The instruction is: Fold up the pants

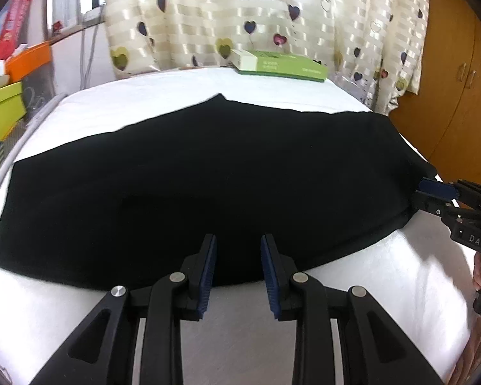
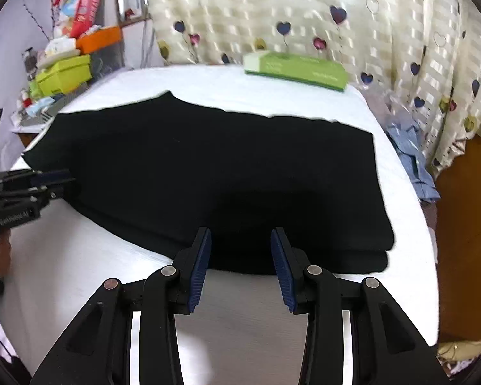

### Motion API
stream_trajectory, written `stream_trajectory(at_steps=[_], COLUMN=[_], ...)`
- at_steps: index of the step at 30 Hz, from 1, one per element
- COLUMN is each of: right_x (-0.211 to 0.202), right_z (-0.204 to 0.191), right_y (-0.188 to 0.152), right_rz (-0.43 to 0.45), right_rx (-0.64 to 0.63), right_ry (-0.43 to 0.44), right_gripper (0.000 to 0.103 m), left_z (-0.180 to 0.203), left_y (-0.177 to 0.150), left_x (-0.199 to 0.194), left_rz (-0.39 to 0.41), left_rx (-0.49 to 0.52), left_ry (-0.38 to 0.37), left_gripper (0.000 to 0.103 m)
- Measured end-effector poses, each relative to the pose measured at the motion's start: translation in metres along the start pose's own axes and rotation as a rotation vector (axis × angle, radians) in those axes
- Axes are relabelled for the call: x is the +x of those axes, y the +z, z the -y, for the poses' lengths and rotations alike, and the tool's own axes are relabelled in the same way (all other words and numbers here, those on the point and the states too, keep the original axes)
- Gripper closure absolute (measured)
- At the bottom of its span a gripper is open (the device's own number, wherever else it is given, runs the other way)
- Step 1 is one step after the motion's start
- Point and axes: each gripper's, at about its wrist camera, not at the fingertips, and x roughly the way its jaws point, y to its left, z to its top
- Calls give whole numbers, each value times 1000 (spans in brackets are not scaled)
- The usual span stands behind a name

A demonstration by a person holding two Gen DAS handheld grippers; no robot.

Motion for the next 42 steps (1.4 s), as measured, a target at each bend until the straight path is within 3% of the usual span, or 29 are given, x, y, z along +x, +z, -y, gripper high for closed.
stream_trajectory(at_steps=[5, 12, 17, 27, 42], right_x=[8, 25, 21, 6, 6], right_z=[-23, -30, -32, -66, -92], right_y=[6, 4, 5, 6, 7], right_rz=[11, -30, -28, 19, 26], right_rx=[-29, -57, -52, -71, -109], right_ry=[40, 20, 7, 98, 153], right_gripper=[63, 63, 62, 62, 62], left_z=[-31, -83, -89, -93, -124], left_y=[1, -7, -12, -26, -39], left_x=[-15, -10, -11, -37, -54], left_rz=[50, 27, 31, 62, 83], left_rx=[-73, -182, -202, -227, -300], left_ry=[76, 174, 175, 203, 269], left_gripper=[72, 72, 72, 72, 72])
